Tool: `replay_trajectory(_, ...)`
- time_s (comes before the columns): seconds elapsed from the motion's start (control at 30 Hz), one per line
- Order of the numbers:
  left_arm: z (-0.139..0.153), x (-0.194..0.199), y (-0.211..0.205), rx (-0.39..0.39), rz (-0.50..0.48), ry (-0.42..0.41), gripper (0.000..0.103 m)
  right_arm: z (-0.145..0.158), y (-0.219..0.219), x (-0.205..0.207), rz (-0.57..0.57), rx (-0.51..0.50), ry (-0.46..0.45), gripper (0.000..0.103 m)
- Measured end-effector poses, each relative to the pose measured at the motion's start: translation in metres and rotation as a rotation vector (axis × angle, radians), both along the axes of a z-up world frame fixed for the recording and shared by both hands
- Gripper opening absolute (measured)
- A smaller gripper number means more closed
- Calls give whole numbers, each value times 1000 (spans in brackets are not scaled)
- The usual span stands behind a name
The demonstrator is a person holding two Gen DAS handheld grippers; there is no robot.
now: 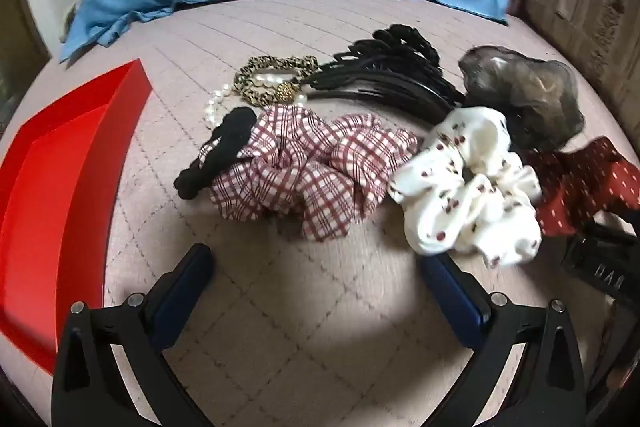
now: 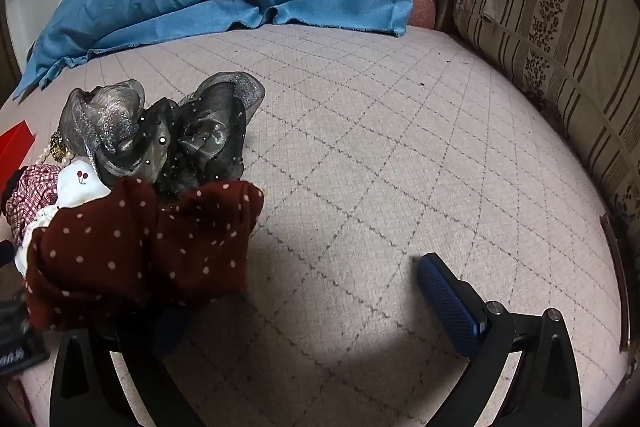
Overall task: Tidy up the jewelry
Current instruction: 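Move both tools toward the pile of hair accessories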
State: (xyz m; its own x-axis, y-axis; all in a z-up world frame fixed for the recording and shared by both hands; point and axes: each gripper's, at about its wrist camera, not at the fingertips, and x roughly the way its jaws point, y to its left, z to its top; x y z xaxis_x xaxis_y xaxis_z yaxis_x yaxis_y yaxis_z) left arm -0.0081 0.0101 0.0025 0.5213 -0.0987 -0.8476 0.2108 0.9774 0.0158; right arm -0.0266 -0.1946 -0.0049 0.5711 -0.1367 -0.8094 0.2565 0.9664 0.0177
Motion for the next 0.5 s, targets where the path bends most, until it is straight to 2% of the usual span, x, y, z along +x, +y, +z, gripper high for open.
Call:
replay_trajectory(0.1, 5, -12, 2, 13, -32, 11, 103, 1, -4, -8, 0, 61, 20, 103)
replay_trajectory(0.27, 13, -39, 11, -17, -41, 26, 103, 1, 19, -39, 14, -46, -14, 103)
replay_trajectory(0.4, 32, -62, 18, -22, -46, -29, 103, 8, 18, -48, 2, -42, 11, 103)
replay_trajectory(0.5, 53, -78, 24, -26, -50, -93, 103, 20, 19, -66, -42, -36, -41, 103)
